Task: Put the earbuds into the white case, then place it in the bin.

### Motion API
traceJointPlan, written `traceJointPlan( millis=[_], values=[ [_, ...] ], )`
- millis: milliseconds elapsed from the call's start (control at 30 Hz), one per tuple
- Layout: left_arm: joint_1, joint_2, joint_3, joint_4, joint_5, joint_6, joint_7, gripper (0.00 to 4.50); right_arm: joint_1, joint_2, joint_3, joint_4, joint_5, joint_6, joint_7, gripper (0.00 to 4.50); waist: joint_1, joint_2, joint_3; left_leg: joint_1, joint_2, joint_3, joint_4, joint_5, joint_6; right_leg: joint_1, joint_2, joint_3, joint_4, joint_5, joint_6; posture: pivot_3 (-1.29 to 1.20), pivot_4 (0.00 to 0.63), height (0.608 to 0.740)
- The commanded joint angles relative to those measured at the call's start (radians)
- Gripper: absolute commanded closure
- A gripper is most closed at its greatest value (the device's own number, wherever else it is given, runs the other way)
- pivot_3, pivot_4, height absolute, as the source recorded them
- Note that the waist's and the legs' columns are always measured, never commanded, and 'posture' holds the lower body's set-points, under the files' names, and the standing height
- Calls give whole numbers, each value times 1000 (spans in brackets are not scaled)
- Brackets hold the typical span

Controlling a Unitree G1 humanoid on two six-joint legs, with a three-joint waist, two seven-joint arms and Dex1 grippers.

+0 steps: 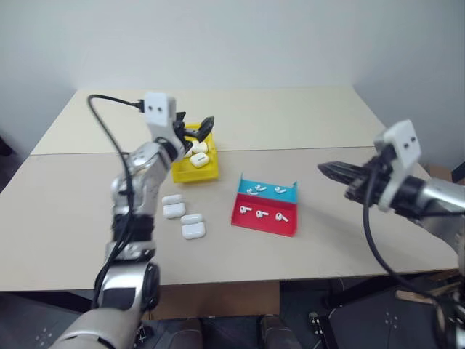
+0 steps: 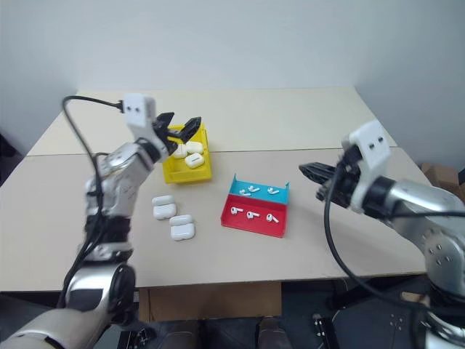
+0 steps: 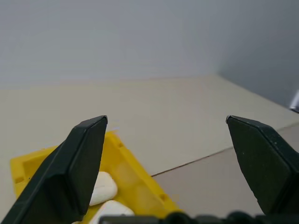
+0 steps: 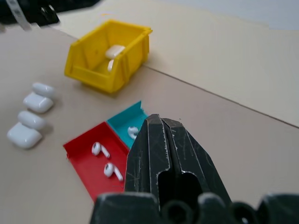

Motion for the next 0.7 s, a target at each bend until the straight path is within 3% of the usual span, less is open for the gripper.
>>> traceJointPlan(
  millis=[33,133,300,533,700],
  values=[
    [209,160,35,-284,-174,46,-280,73,241,6,-93,-89,-231,-474,248,4500,-3,0,0,2,0,0,0,0,0,0,0,0,1,-1,0,0,150,740],
    [415,334,80,-399,-241,28,-494,73,359,-22,-145,1,-306,-699,427,4500,-8,0,0,1,0,0,1,0,-1,0,0,0,1,-5,8,0,150,740],
    [728,564,199,-461,-250,-47,-774,73,429,-75,-247,127,-311,-802,574,4500,-16,-1,0,8,0,4,3,0,-2,5,-1,3,1,-6,3,0,150,740],
    [940,642,400,-507,-320,-60,-932,73,464,-111,-271,244,-326,-858,664,4500,-18,-4,-1,12,1,4,3,0,-3,6,-1,4,1,-8,-3,0,150,740],
    [969,631,441,-550,-346,-56,-884,73,432,-122,-243,299,-329,-890,697,4500,-16,-4,-1,9,2,5,2,1,-3,4,0,4,1,-9,-3,0,150,740]
  ],
)
